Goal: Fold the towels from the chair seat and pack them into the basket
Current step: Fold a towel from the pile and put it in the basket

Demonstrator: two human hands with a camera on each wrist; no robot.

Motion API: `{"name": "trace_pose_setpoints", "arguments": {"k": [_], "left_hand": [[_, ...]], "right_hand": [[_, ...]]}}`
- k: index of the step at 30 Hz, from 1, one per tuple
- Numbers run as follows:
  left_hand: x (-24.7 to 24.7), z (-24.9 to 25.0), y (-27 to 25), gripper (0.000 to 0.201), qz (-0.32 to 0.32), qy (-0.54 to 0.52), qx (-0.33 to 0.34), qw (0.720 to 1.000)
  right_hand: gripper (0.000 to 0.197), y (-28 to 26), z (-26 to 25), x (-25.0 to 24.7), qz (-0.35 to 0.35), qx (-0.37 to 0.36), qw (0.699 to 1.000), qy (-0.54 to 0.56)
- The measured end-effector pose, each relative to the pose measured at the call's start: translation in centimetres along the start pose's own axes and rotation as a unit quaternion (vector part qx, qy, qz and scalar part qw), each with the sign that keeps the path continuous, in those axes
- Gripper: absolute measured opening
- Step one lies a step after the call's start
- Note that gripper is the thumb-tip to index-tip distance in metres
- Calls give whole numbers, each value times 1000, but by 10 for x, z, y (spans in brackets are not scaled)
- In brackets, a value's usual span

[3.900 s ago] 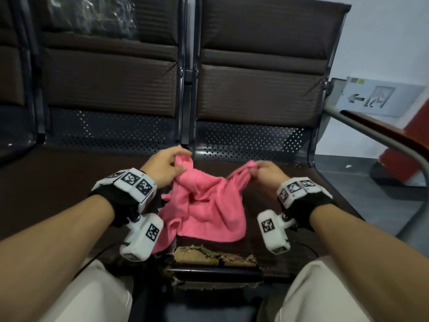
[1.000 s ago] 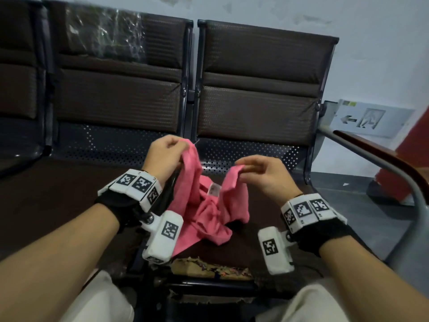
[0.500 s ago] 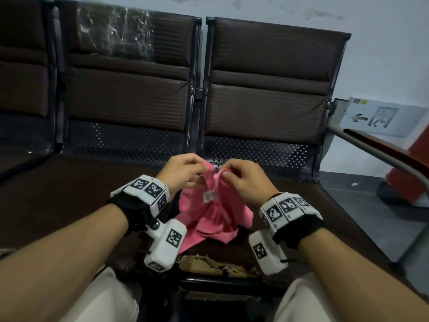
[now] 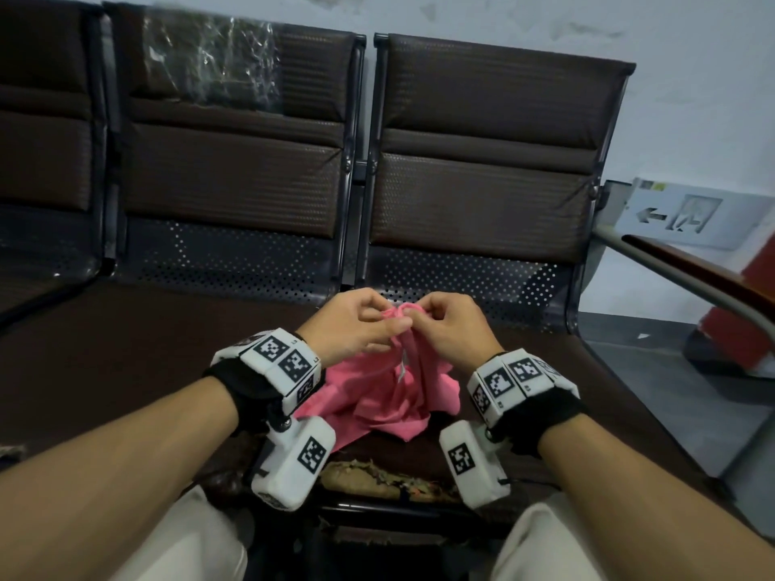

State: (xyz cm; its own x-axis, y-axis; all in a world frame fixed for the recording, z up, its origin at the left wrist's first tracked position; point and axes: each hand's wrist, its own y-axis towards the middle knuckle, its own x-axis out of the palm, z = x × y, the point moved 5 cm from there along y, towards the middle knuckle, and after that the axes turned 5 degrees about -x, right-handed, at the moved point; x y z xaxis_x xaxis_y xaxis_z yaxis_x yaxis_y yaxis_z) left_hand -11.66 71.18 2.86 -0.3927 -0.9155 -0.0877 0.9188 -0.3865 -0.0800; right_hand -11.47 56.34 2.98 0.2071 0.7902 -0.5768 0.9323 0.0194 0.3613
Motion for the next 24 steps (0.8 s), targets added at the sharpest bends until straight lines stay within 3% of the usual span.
{"name": "trace_pose_setpoints", "arguments": {"k": [4, 12, 15, 19, 22, 24], "left_hand": [[-2, -1, -2, 17, 35, 100, 39, 994], [-15, 11, -5, 11, 95, 198, 116, 969], [-29, 13, -6, 10, 126, 222, 143, 956], [-55, 10, -7, 15, 185, 140, 124, 965], [-76, 9, -12, 26, 245, 32, 102, 964], [-87, 9, -17, 29, 263, -34, 81, 961]], "right_hand": [[15, -2, -1, 4, -12, 0, 1000, 12], [15, -7, -12, 0, -55, -34, 997, 49], [29, -12, -18, 0, -107, -101, 987, -67], [33, -20, -15, 2, -167, -146, 954, -204], [25, -25, 1, -3, -228, -117, 934, -248], [31, -32, 15, -6, -287, -77, 911, -286]]}}
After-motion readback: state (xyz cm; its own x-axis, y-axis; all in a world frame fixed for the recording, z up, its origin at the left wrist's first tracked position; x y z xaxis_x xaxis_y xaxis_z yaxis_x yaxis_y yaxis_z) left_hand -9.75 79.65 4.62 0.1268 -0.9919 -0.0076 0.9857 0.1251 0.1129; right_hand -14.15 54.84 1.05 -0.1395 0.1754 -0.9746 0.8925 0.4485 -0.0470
